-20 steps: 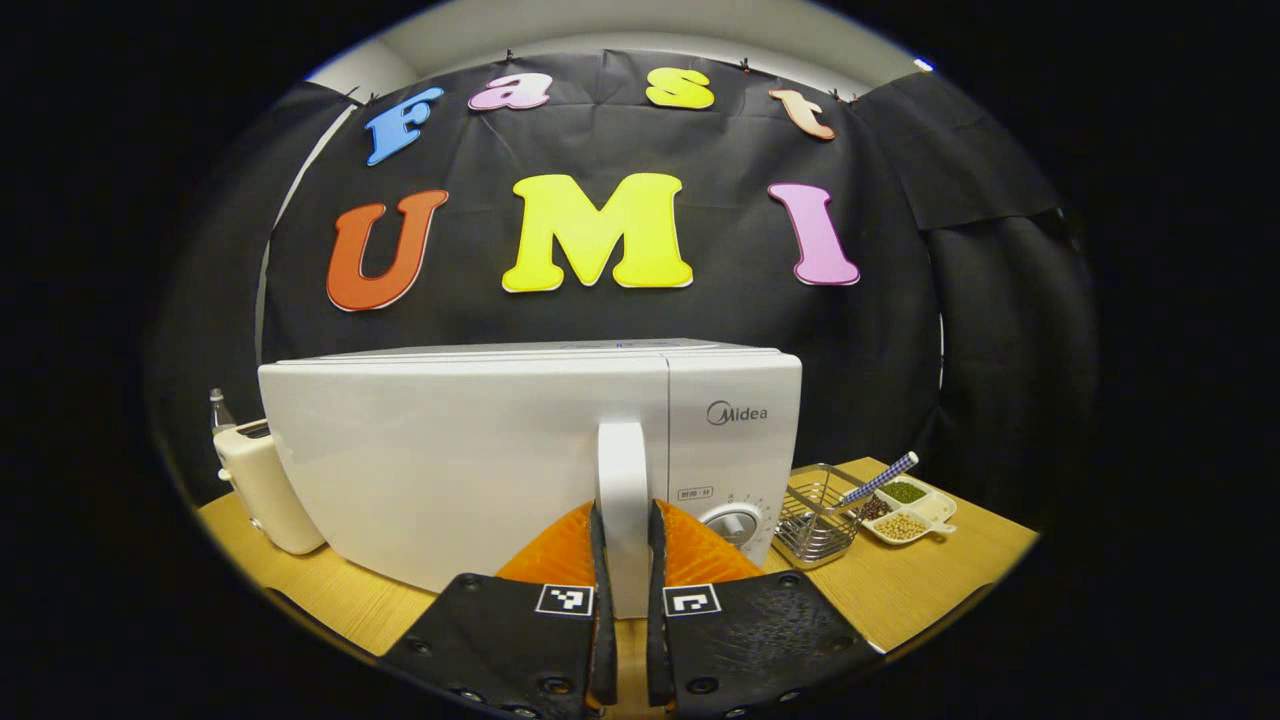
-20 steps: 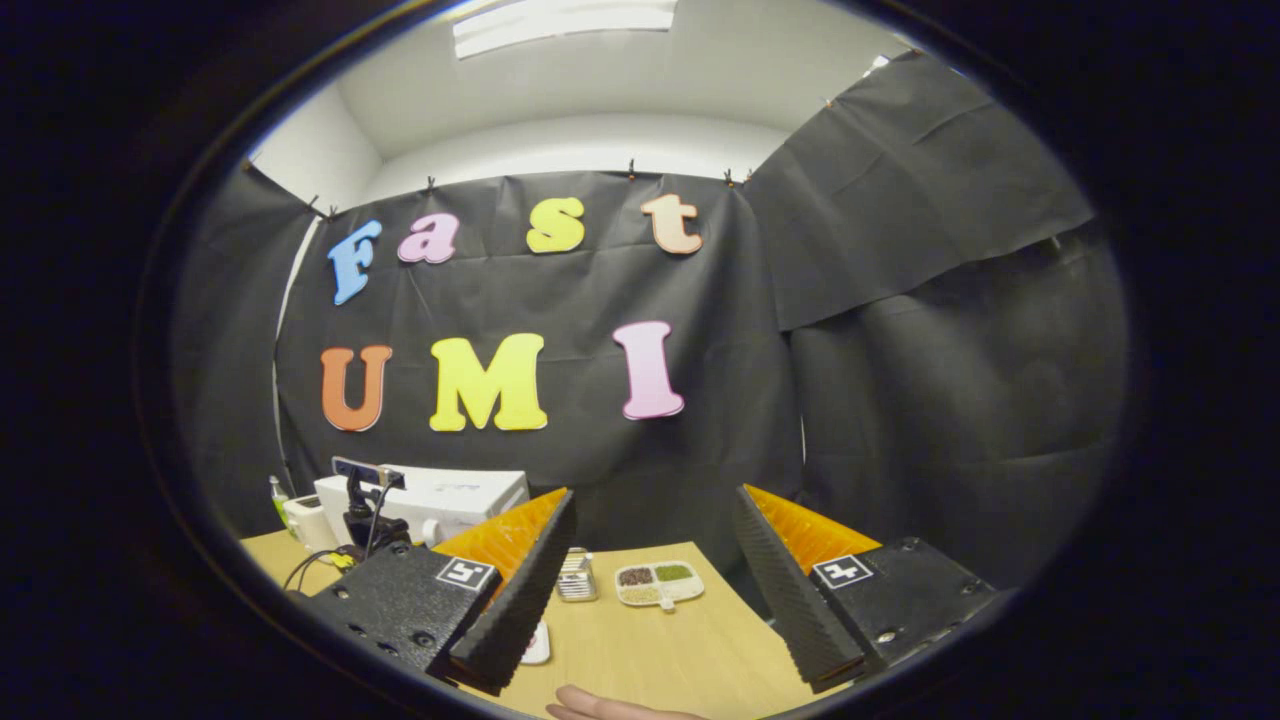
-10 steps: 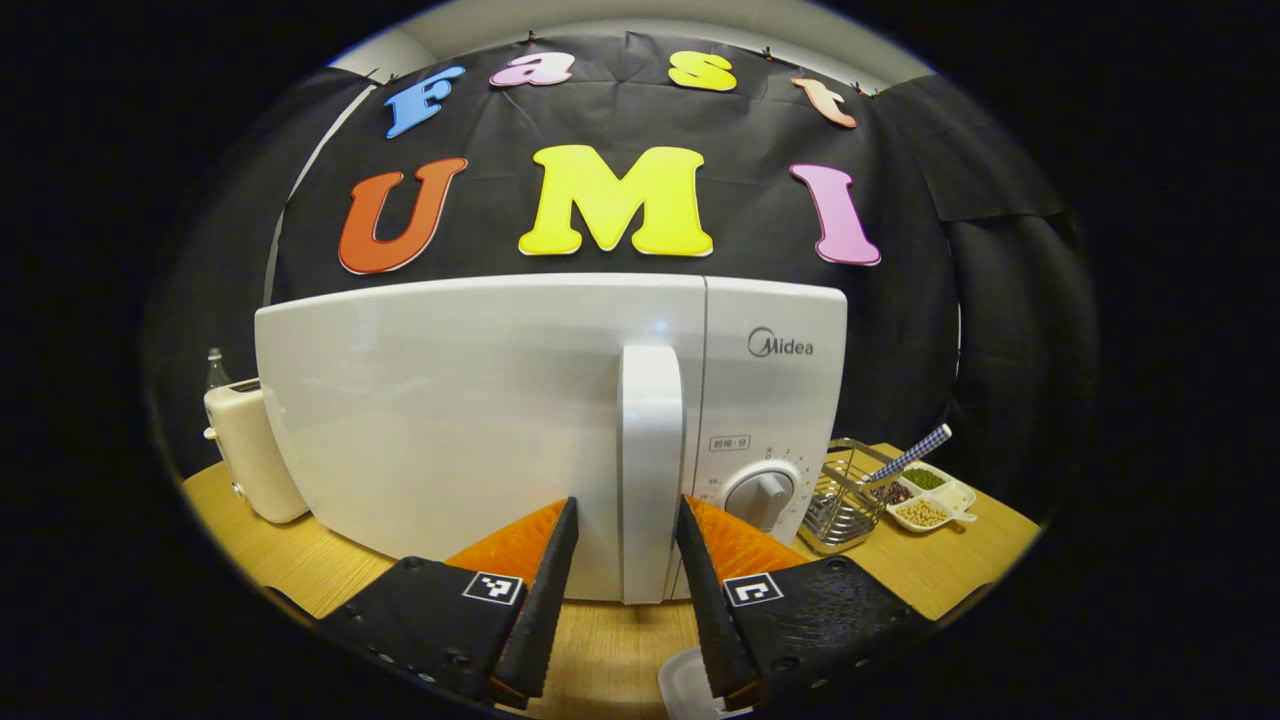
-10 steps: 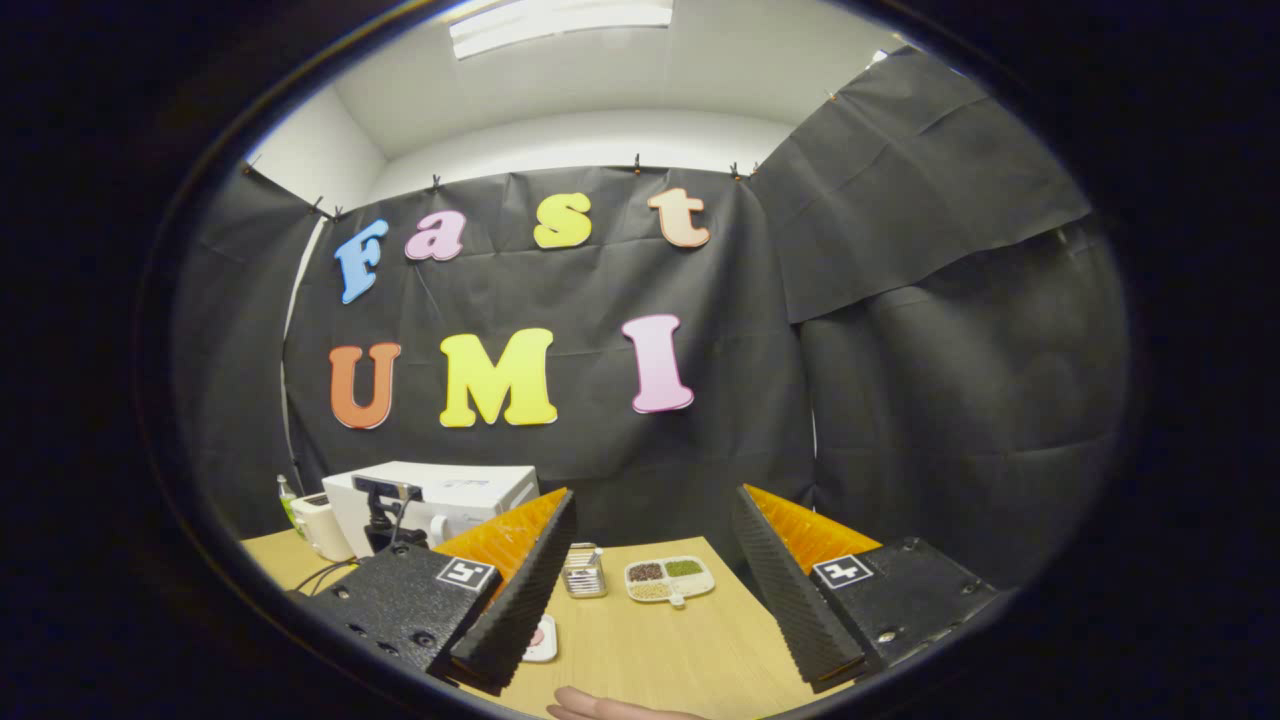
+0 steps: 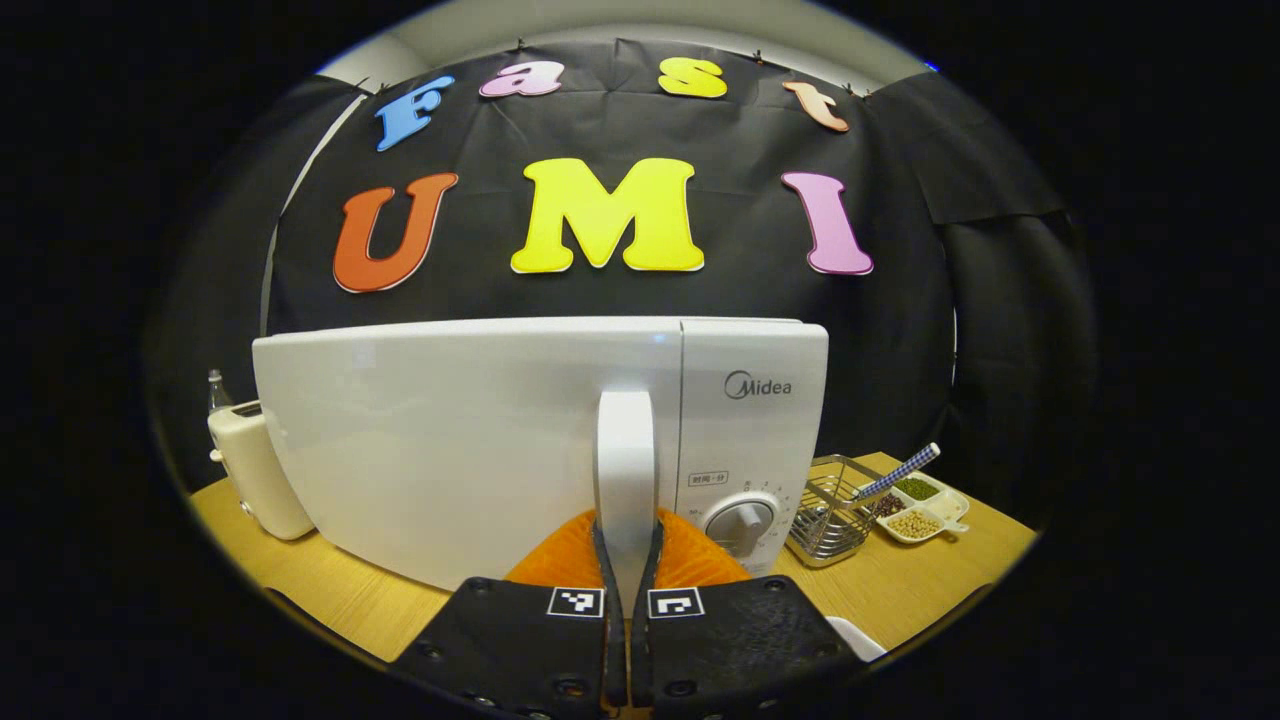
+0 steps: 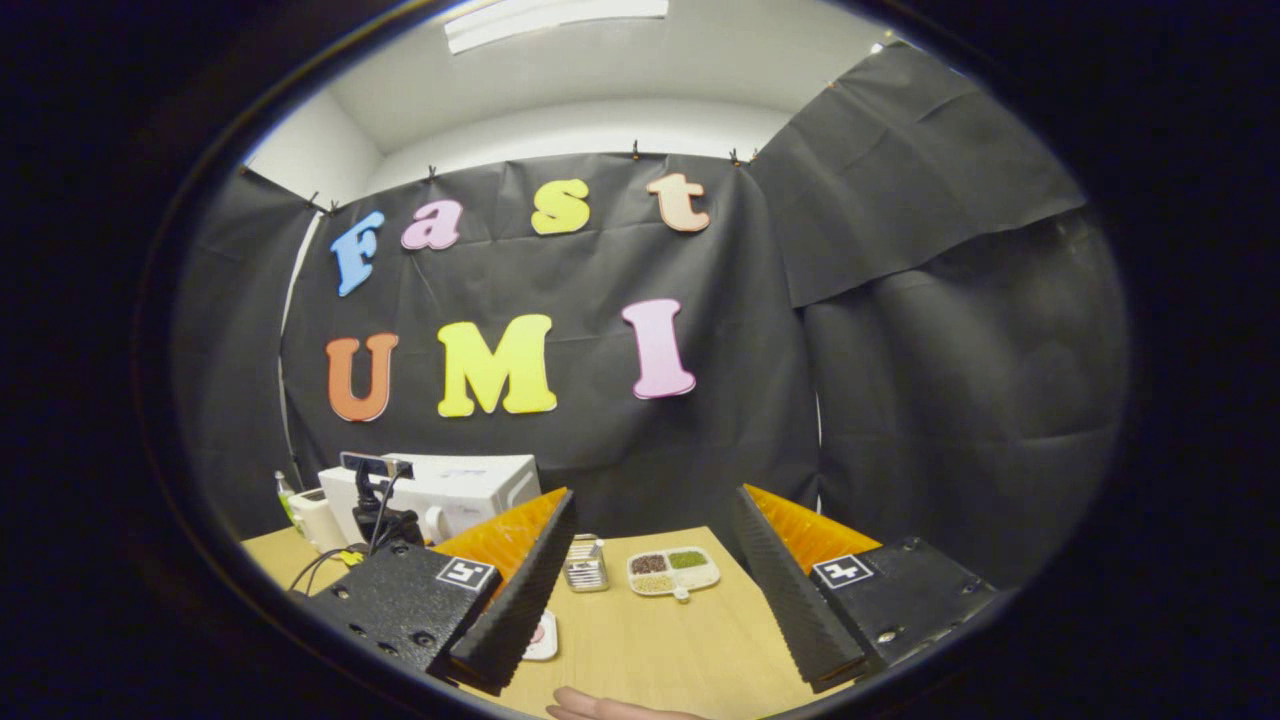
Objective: Open the microwave oven with the left hand, put the food in, and close the microwave oven.
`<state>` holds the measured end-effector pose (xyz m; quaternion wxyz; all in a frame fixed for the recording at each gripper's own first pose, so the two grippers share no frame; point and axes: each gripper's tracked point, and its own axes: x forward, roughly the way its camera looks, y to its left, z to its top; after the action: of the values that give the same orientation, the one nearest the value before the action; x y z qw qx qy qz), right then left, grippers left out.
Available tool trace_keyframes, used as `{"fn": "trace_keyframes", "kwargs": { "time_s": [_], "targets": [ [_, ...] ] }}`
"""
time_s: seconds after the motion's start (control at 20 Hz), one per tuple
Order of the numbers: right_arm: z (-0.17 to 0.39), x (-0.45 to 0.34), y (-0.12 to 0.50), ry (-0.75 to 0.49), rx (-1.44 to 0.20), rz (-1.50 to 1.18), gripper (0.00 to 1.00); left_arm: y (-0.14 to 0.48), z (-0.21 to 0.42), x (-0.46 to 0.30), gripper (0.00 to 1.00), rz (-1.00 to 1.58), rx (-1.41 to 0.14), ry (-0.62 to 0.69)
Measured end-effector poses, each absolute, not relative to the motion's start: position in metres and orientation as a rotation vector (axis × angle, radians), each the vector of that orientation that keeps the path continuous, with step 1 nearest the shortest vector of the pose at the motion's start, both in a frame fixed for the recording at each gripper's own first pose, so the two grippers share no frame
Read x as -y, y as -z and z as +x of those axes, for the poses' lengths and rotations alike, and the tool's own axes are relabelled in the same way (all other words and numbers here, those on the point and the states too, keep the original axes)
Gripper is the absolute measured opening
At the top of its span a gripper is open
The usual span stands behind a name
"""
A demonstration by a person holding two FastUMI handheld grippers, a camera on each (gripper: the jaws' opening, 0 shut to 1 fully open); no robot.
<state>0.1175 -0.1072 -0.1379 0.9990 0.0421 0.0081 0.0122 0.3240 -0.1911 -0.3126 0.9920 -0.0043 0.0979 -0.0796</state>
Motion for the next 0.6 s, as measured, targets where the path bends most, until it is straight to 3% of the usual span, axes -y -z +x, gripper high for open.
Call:
{"fn": "trace_keyframes", "kwargs": {
  "time_s": [0.25,0.3,0.4,0.45,0.6],
  "targets": [
    [0.118,0.113,0.146,-0.017,-0.029,0.094,0.91,0.295,0.32,0.189,0.01,-0.01,-0.174,0.176],
    [0.118,0.112,0.149,-0.017,-0.036,0.093,1.0,0.294,0.318,0.192,0.01,-0.019,-0.164,0.184],
    [0.117,0.111,0.153,-0.02,-0.044,0.093,1.0,0.293,0.319,0.191,0.01,0.01,-0.159,0.191],
    [0.117,0.111,0.154,-0.02,-0.048,0.095,0.91,0.293,0.318,0.19,0.01,0.01,-0.151,0.188],
    [0.114,0.11,0.162,-0.022,-0.061,0.09,0.91,0.29,0.318,0.19,0.01,-0.013,-0.161,0.194]
  ]
}}
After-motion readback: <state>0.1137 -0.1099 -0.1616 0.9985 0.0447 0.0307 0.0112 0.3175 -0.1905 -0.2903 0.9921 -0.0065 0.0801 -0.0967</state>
